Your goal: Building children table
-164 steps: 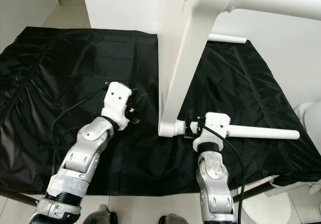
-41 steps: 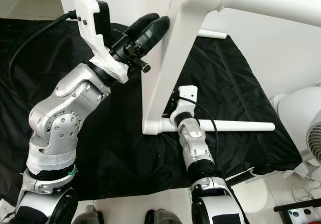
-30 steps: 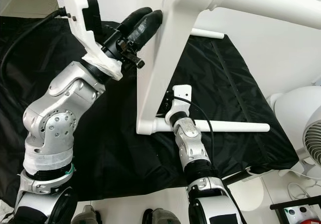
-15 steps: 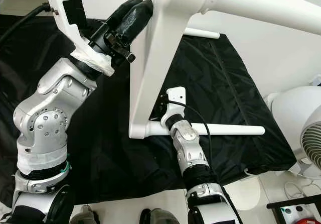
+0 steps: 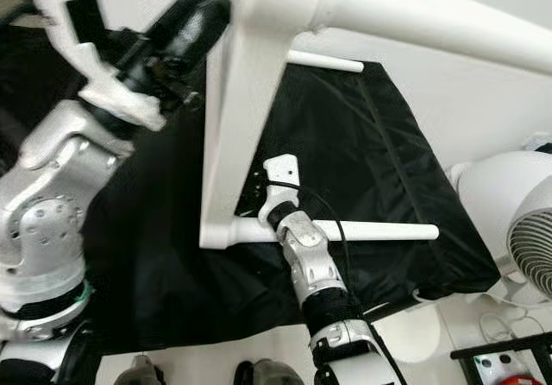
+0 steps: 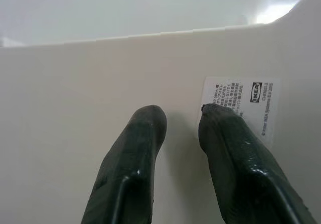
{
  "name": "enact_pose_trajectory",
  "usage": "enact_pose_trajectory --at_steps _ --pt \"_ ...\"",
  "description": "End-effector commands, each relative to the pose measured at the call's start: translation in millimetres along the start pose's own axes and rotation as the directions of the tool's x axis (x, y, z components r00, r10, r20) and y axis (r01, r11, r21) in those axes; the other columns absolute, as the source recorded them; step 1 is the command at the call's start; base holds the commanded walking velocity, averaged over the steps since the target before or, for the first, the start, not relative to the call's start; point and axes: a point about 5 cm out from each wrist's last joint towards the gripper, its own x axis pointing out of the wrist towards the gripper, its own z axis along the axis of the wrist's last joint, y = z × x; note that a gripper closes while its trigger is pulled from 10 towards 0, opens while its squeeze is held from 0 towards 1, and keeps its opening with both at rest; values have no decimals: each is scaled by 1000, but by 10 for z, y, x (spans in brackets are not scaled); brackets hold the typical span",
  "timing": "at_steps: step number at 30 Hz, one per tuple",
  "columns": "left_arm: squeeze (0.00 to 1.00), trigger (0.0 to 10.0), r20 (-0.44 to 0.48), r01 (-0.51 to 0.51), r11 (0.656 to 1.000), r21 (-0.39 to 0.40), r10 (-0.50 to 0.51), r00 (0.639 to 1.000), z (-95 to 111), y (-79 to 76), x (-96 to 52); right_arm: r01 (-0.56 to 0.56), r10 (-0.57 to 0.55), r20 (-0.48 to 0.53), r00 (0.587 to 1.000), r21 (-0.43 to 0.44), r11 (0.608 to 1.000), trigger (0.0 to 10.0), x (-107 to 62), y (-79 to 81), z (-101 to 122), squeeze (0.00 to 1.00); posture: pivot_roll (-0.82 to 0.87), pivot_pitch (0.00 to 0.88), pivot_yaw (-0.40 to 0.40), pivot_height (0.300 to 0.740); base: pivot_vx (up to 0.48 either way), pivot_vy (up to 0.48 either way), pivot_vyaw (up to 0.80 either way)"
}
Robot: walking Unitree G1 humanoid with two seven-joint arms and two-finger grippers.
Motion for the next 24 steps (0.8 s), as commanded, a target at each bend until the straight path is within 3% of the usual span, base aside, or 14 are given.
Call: enact_pose_trajectory --at_steps 1,5,9,13,17,18,22,24 --pt "0 10000 -184 -129 991 -19 123 975 -346 93 -17 -234 234 -73 969 14 972 10000 62 489 -158 0 97 98 -134 740 0 0 0" --pt "0 10000 -227 -214 975 51 220 949 -404 217 -75 -244 244 -71 967 10 970 10000 80 508 -146 0 98 97 -138 740 0 0 0" --pt "0 10000 -247 -332 931 152 361 899 -431 328 -114 -298 298 -67 952 6 954 10000 100 576 -139 0 108 97 -143 740 0 0 0" --pt "0 10000 -248 -351 919 180 388 888 -438 338 -127 -301 301 -64 952 1 954 10000 107 582 -129 0 110 97 -145 740 0 0 0" --pt "0 10000 -261 -378 896 234 432 863 -526 308 -128 -204 203 -53 978 -18 979 10000 52 432 -126 0 112 97 -146 740 0 0 0" --pt "0 10000 -262 -372 898 235 427 865 -538 289 -109 -165 164 -55 985 -18 986 10000 -2 352 -143 0 108 96 -144 740 0 0 0" --pt "0 10000 -263 -371 900 229 424 867 -546 276 -95 -131 130 -57 990 -23 991 10000 -54 281 -159 0 105 94 -140 740 0 0 0" --pt "0 10000 -273 -357 902 243 417 867 -579 260 -83 -28 26 -38 999 -34 999 10000 -182 94 -174 0 99 89 -132 740 0 0 0"
